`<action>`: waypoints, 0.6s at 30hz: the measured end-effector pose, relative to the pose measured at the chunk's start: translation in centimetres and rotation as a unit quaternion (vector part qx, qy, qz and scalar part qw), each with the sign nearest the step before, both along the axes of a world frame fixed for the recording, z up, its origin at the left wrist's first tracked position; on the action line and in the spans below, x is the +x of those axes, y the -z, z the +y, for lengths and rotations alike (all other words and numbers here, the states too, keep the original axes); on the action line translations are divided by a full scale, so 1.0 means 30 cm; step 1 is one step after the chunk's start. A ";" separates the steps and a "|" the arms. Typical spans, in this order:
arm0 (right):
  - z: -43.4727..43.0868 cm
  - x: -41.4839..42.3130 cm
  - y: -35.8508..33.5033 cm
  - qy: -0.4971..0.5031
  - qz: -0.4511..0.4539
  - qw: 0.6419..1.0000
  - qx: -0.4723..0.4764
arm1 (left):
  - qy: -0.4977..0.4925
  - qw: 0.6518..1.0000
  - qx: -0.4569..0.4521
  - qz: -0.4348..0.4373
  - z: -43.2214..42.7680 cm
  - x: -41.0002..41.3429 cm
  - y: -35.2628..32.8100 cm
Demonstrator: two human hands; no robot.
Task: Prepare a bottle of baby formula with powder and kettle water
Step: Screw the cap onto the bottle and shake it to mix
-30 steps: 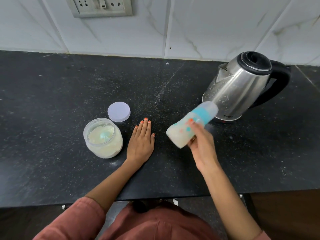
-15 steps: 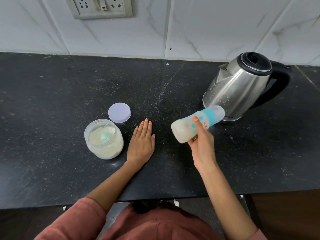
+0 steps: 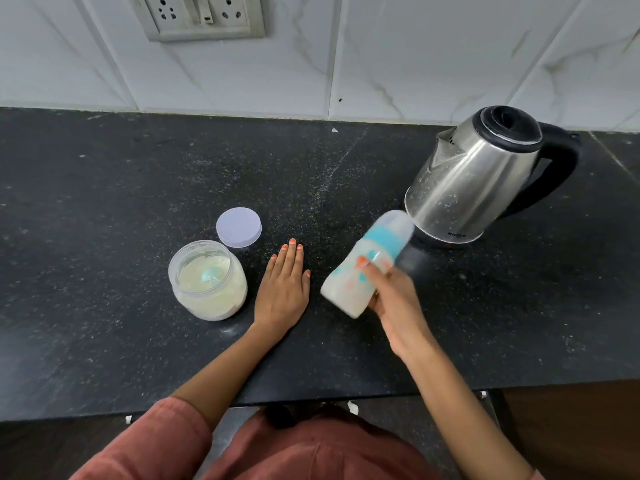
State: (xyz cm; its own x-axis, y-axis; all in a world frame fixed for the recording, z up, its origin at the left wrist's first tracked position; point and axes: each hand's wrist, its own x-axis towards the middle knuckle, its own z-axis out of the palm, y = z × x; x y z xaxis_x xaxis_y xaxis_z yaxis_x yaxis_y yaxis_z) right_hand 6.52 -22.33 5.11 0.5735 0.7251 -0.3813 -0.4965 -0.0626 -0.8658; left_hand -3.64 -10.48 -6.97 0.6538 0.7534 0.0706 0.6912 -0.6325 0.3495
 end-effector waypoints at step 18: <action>-0.027 -0.003 0.005 -0.039 -0.019 0.999 -0.029 | -0.001 1.000 0.013 0.003 0.001 0.002 0.007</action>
